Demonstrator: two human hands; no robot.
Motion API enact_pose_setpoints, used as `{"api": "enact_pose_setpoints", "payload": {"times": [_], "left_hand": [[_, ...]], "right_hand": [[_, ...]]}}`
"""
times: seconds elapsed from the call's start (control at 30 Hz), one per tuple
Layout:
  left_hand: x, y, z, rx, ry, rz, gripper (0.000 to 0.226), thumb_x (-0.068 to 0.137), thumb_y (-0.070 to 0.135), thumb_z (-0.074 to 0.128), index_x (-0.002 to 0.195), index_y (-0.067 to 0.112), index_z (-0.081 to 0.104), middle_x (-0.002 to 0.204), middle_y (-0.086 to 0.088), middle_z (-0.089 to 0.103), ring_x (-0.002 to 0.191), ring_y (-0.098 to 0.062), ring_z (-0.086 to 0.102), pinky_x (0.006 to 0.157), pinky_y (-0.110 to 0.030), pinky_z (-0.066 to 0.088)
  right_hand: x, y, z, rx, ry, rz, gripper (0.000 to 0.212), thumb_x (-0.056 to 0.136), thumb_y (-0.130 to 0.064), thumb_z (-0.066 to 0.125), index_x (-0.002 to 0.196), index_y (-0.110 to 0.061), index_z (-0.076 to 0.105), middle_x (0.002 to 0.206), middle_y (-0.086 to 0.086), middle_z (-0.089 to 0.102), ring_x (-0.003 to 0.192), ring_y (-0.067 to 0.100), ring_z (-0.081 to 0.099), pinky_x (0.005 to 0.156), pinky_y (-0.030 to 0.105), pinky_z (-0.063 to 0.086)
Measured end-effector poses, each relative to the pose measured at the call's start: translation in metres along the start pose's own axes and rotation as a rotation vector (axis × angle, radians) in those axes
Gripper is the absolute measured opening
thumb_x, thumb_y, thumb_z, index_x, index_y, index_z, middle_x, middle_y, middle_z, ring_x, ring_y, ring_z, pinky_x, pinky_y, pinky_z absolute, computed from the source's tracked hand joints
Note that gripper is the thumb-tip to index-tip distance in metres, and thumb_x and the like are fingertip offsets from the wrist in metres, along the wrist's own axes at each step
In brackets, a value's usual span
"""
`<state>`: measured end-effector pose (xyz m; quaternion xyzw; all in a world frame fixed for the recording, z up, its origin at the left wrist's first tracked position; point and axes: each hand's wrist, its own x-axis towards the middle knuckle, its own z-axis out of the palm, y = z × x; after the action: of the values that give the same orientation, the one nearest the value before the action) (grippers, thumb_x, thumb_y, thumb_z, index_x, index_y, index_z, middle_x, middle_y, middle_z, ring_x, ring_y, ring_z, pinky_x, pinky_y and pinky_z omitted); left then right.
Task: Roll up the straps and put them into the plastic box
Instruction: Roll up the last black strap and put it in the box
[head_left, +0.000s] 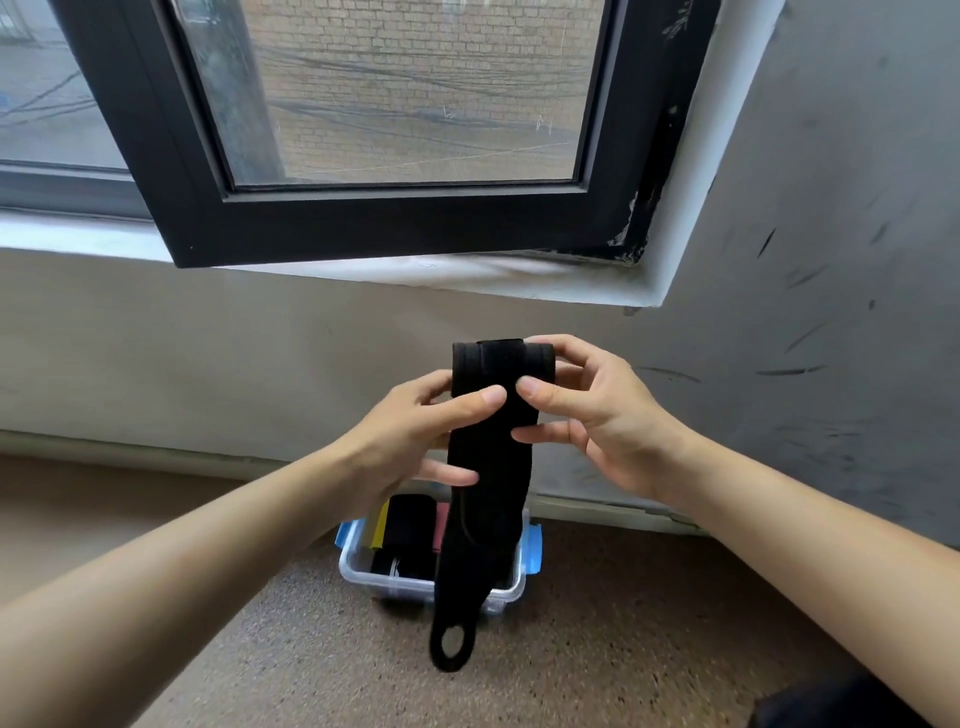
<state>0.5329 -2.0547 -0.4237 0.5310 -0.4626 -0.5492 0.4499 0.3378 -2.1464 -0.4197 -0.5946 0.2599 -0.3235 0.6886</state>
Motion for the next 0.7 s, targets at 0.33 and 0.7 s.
{"api": "enact_pose_setpoints", "payload": {"times": [0.33, 0.7], "left_hand": [[-0.0020, 0.0048, 0.0067, -0.122, 0.124, 0.008, 0.045, 0.078, 0.042, 0.077, 0.120, 0.025, 0.074, 0.113, 0.000, 0.078, 0.101, -0.020, 0.076, 0.066, -0.025, 0.058], [-0.0017, -0.0025, 0.0053, -0.055, 0.163, 0.244, 0.053, 0.080, -0.001, 0.080, 0.126, 0.020, 0.064, 0.114, -0.008, 0.072, 0.101, -0.020, 0.074, 0.072, -0.029, 0.060]], "right_hand": [[-0.0018, 0.0081, 0.0036, -0.316, -0.009, -0.152, 0.047, 0.083, 0.007, 0.078, 0.118, -0.018, 0.060, 0.120, 0.008, 0.066, 0.106, 0.024, 0.072, 0.065, 0.042, 0.062], [-0.0027, 0.0023, 0.0080, -0.026, -0.073, 0.142, 0.040, 0.088, -0.035, 0.069, 0.123, -0.015, 0.066, 0.114, 0.007, 0.073, 0.104, 0.031, 0.074, 0.073, 0.042, 0.061]]}}
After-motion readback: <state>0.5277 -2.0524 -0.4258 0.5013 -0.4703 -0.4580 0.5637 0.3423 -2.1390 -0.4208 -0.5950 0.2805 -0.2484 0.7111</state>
